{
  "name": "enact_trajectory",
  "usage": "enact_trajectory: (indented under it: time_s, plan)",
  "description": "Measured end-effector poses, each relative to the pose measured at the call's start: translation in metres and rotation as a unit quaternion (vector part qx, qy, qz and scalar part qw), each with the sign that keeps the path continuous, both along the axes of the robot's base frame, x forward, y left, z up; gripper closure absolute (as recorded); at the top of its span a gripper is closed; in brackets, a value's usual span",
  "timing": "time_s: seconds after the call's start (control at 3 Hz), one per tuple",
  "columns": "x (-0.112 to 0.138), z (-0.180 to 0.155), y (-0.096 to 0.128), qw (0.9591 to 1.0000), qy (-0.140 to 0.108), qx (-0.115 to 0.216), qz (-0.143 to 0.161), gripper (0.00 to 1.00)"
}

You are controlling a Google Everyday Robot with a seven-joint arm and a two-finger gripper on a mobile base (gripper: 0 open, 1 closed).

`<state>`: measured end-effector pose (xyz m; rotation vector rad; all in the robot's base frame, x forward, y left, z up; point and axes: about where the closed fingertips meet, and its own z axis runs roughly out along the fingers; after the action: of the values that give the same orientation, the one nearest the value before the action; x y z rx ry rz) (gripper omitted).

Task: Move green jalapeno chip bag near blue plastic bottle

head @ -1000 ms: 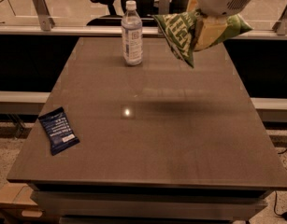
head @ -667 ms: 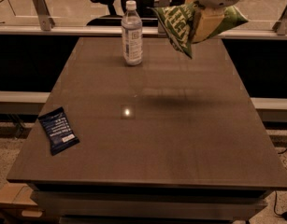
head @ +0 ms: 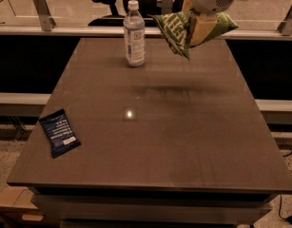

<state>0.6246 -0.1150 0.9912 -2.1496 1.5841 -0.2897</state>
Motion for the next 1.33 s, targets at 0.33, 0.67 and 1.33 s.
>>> enact_trajectory:
  time_s: [0.33,0.67,1.33]
  plan:
    - [0.014,-0.020,0.004,0.9997,0.018,-0.001,0.017,1.00]
    - [0.023,-0.048,0.012,0.9985,0.040,-0.005,0.037,1.00]
    - [0.035,-0.100,0.029,0.9940,0.086,-0.022,0.064,1.00]
